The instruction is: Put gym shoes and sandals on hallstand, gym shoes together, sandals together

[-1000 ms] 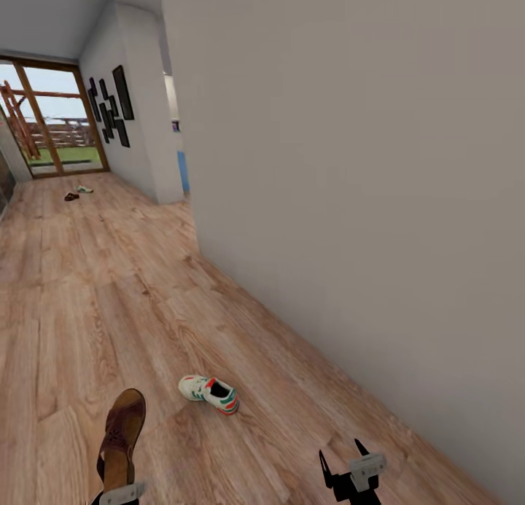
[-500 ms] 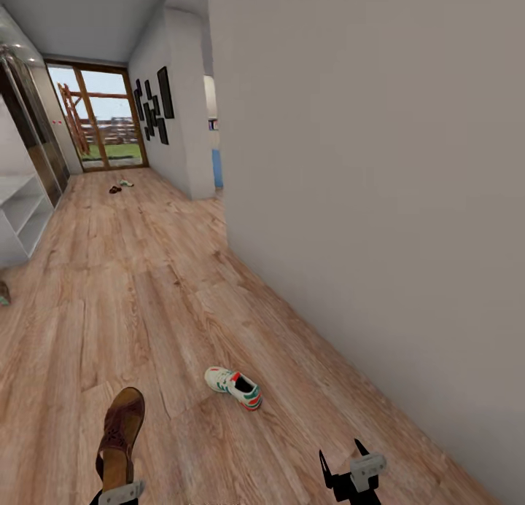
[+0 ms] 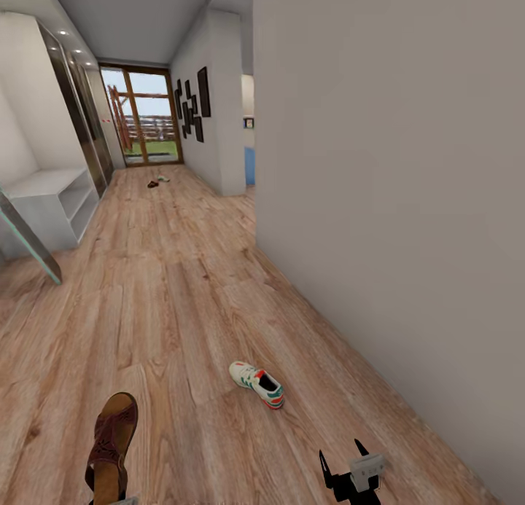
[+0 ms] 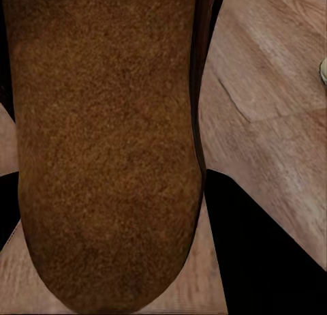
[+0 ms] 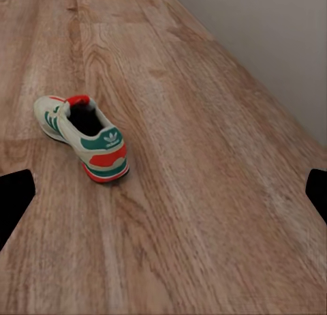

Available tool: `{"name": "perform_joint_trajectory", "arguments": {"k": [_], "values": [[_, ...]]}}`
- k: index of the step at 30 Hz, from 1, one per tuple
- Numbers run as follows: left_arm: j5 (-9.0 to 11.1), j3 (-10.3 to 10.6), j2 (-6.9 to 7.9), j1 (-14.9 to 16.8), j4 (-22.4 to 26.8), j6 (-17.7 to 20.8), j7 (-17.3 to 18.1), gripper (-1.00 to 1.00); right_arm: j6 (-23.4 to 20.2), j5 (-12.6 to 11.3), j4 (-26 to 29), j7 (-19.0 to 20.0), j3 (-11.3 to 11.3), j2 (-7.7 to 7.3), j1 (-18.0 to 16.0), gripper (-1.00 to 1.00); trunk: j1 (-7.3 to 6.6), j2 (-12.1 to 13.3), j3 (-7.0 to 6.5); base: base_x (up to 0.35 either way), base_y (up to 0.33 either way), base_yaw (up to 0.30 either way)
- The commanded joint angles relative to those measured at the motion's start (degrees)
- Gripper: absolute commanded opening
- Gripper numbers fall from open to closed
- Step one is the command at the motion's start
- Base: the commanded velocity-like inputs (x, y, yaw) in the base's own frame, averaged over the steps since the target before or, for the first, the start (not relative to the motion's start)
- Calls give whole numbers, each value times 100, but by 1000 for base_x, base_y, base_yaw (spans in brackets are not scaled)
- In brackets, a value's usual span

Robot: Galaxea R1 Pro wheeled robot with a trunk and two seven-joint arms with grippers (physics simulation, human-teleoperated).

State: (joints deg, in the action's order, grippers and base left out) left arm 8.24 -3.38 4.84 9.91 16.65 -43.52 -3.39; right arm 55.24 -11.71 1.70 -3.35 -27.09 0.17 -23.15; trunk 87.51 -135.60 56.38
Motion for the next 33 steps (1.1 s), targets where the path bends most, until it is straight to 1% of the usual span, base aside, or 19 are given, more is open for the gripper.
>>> {"name": "perform_joint_trajectory", "arguments": {"k": [1,8,18,22,26,27,28,30,31,33], "values": [[2,4,0,3,-3,-14,-12,-100,14,-25,-3,-35,-51,1,-2,100,-1,-2,7,0,0,279],[2,4,0,2,-3,-10,-28,-100,15,-25,-3,-34,-51,-3,-4,100,-1,-2,23,122,-56,279],[2,4,0,2,-3,-16,-31,-100,22,-25,-3,-34,-51,-1,-2,100,-1,-2,44,126,-238,272],[2,4,0,2,-3,-16,-30,-100,18,-10,-14,-27,-53,-23,1,100,-1,-2,46,22,-227,80],[2,4,0,2,-5,-23,-30,-100,-33,11,-19,-19,-58,-59,3,100,-1,-2,47,4,-48,13],[-16,39,-34,36,28,9,11,-100,-66,-4,14,-52,-25,-70,-31,100,-1,-2,47,0,0,0],[-17,81,-49,57,61,41,51,-100,-98,-2,46,-84,15,-36,-64,100,-1,-2,47,0,0,0],[18,66,1,-8,124,106,132,-100,-163,-1,110,-137,70,-23,-49,100,-1,-2,47,0,0,0],[18,66,1,-15,156,136,170,-100,-195,-1,143,-137,103,-23,-49,100,-1,-2,47,0,0,0],[115,4,66,-82,87,132,118,-100,-260,-6,207,-127,28,21,16,100,-1,-2,47,0,0,0]]}}
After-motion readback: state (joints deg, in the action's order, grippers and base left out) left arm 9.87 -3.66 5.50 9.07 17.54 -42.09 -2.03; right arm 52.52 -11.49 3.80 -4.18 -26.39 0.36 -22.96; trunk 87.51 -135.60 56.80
